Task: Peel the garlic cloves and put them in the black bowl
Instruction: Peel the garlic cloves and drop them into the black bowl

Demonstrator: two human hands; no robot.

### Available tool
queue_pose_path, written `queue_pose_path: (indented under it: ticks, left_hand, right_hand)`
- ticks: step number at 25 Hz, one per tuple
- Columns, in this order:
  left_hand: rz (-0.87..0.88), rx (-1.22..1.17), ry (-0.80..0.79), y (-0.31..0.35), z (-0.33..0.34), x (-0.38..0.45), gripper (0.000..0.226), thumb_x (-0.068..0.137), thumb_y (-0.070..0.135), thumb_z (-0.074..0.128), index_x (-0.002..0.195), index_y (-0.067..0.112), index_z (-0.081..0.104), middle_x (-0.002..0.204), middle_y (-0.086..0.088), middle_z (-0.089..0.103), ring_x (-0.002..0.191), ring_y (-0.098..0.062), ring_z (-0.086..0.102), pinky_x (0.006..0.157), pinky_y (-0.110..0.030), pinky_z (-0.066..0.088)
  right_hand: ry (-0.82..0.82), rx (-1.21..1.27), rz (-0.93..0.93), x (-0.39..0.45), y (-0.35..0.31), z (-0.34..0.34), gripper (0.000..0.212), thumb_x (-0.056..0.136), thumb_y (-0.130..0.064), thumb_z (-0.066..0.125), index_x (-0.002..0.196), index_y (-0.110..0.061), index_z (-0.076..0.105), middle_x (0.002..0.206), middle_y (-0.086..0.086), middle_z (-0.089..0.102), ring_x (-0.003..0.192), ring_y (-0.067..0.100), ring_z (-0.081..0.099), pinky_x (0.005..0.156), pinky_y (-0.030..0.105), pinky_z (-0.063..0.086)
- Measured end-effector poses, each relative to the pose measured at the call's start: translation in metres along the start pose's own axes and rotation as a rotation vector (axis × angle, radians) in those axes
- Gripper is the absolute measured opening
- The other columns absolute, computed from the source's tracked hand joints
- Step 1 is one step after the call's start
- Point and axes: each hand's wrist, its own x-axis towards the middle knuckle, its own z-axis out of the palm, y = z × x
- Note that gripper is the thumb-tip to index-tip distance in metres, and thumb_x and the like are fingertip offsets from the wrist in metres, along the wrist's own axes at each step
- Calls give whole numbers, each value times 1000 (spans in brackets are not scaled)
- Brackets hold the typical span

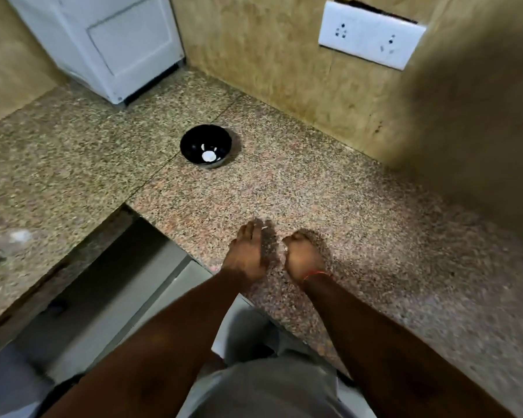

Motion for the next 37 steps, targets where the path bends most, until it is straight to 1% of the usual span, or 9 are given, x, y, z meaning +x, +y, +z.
queue_pose_path:
  ticks: [4,9,12,15,17,21,28,31,37]
  left_hand:
    - [-57,-73,1,-12,8,11,88,96,45,52,160,9,3,169,-13,8,155,-35,10,121,-57,27]
    - [-37,-126,74,-30,3,31,76,90,37,60,153,16,24,145,-11,45,130,-31,43,103,-50,46]
    - [-60,-144,59,-43,-12,47,84,83,20,68,154,10,24,145,-15,45,132,-34,41,107,-48,44]
    - [-70,-106,53,-75,-34,67,93,80,23,72,155,4,22,149,-17,40,134,-37,40,109,-47,42]
    - [-101,-68,79,-102,-53,81,96,78,24,74,156,2,22,150,-18,39,135,-38,40,111,-45,41]
    - [-171,-17,78,-148,-85,102,108,74,24,83,158,3,18,154,-19,34,139,-39,34,113,-48,41]
    - [-105,35,116,-196,-94,115,88,70,25,81,145,9,38,139,-16,40,124,-36,43,93,-45,53]
    - [-101,15,131,-199,-96,119,88,72,21,82,148,10,39,142,-16,40,127,-33,42,97,-43,52]
    - [-112,22,133,-198,-93,119,83,75,24,79,147,10,40,144,-16,40,130,-34,40,101,-46,49]
  right_hand:
    - [62,36,49,9,5,11,25,92,2,52,108,-8,69,107,11,66,98,28,67,89,42,59]
    - [110,166,6,39,-3,7,18,82,-4,60,89,-13,74,92,9,73,81,25,66,78,37,59]
    - [181,329,-2,67,-29,-10,21,79,-5,58,73,-21,70,77,4,69,68,20,61,67,28,49]
    - [238,480,-67,105,-68,-32,23,83,-3,60,94,-11,79,92,8,77,80,22,69,75,27,55]
    - [210,527,-100,138,-94,-40,24,84,-6,63,102,-13,77,97,6,77,84,18,70,80,30,58]
    - [274,512,-173,209,-143,-59,27,76,-4,67,100,-12,77,92,7,76,80,20,70,80,33,59]
    - [201,339,-174,293,-190,-60,31,79,-5,57,98,-16,79,105,10,76,96,30,71,89,39,58]
    - [205,283,-204,294,-193,-59,34,78,-8,55,99,-14,80,107,9,77,100,31,71,91,41,58]
    - [348,104,-350,265,-180,-47,26,75,-15,62,95,-12,77,94,10,73,93,35,65,71,37,57]
